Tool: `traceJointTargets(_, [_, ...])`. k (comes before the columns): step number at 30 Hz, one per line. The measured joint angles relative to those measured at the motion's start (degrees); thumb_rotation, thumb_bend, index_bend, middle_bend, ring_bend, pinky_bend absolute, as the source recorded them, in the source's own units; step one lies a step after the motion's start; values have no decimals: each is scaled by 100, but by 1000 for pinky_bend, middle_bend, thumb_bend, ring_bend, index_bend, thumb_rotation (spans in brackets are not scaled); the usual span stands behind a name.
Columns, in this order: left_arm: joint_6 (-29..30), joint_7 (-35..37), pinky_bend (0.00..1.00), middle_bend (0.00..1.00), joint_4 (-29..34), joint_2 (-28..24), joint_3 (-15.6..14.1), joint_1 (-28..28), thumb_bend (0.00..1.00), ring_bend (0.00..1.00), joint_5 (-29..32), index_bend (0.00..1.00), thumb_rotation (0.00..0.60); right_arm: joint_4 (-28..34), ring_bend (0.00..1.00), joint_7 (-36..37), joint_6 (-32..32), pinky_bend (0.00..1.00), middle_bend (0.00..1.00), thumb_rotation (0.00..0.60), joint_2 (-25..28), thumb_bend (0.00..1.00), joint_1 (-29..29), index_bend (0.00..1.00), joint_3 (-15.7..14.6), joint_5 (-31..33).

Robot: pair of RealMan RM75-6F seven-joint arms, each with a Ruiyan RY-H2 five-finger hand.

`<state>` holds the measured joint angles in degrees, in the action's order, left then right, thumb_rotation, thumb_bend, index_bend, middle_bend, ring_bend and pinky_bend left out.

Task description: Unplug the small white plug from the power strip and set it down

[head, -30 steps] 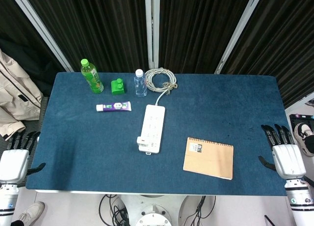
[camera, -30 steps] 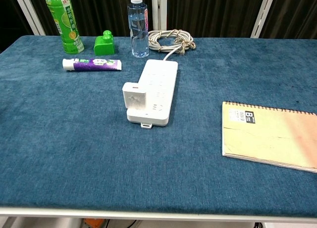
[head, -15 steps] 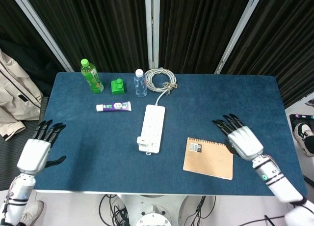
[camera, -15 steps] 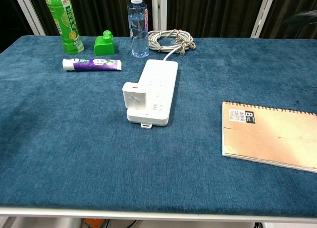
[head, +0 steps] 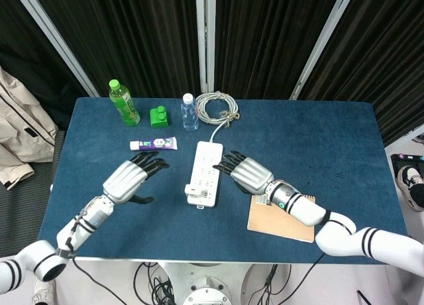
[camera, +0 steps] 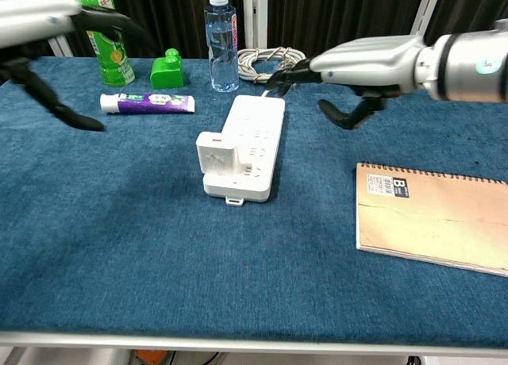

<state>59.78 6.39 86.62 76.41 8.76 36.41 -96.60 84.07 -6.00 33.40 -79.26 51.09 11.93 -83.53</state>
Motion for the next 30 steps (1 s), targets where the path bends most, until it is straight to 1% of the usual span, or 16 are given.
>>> traceJointTargets(5, [-365,262,191,214,-519,488,14,527,108,95,-25,230,600,-582,0,-30,-255,0,133,600,-447,750,287,39,15,285])
traceJointTargets(9, [-455,414,198,225,-803,729,-48,739,121,95,-37,245,600,-1045,0,78,-354,0,139,600,-770,751,486,67,16,418])
traceJointTargets(15, [-530,503,215,226,-1146,1020,-182,976,127,95,-36,250,600,-1572,0,409,-419,0,145,600,-1069,752,693,107,-47,413])
traceJointTargets(24, [-551,767,279,257,-1369,1296,-314,1220,128,156,12,270,600,-2125,0,829,-428,0,153,600,-1393,752,884,128,-243,251])
traceJointTargets(28, [-543,869,301,277,-1506,1441,-341,1308,128,180,38,285,600,-2242,0,987,-380,0,155,600,-1466,752,931,133,-323,164])
traceJointTargets(30, [-527,897,330,292,-1604,1526,-347,1340,131,197,63,294,600,-2282,0,1043,-336,0,157,600,-1493,752,954,136,-362,114])
